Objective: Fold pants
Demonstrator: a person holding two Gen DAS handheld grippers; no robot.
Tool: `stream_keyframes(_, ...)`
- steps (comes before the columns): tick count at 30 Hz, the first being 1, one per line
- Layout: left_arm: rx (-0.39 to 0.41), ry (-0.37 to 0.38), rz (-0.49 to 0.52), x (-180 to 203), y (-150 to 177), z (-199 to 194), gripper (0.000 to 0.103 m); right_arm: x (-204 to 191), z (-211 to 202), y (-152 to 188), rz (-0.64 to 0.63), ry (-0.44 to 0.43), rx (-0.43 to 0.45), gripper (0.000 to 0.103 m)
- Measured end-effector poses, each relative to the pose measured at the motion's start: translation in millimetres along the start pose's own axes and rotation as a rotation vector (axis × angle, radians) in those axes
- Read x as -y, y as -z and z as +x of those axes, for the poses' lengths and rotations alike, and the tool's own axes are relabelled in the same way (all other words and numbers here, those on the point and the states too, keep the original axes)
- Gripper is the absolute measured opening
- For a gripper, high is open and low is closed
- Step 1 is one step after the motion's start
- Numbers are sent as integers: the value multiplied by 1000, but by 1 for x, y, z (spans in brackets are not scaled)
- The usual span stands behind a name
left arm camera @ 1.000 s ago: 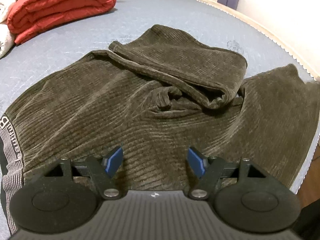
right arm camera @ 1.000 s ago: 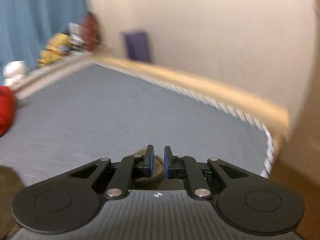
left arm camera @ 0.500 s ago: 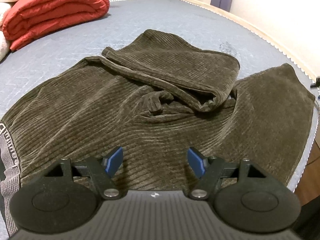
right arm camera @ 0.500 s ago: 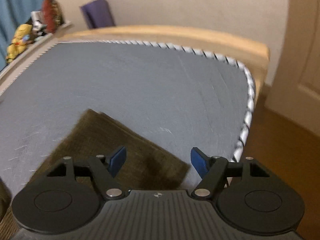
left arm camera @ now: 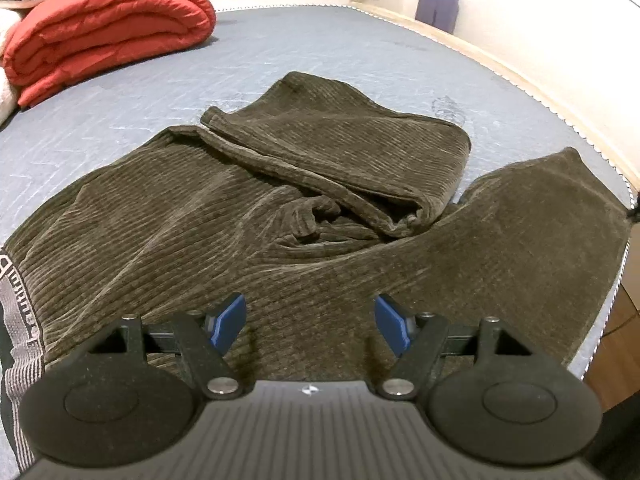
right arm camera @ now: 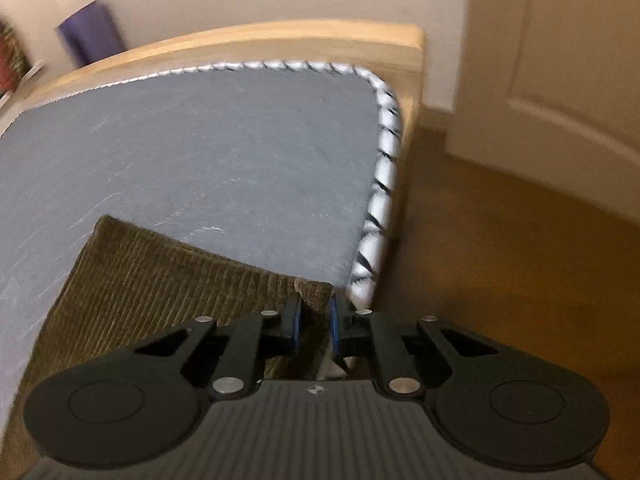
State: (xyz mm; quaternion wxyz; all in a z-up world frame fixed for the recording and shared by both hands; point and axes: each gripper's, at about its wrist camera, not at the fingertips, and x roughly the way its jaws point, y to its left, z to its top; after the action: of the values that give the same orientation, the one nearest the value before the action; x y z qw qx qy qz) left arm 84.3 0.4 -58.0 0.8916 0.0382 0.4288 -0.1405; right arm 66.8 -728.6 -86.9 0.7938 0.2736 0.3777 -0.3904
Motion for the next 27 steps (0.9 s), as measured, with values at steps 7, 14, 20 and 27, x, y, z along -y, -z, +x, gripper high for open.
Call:
stream_keyframes(7, -59, 52, 25, 3, 11, 10, 76, -42, -23, 6, -224, 6, 205, 58)
stream_keyframes(14, -166, 31, 79, 0, 28, 32, 61, -94, -44, 26, -344, -206, 229, 58)
stream_keyframes(20, -68, -23, 42, -11, 16, 9, 61, -186, -79, 84, -668, -408, 237, 60)
stream_keyframes(27, -5, -66, -27, -29, 3, -5, 61, -290, -155, 181, -1038, -633, 299, 64)
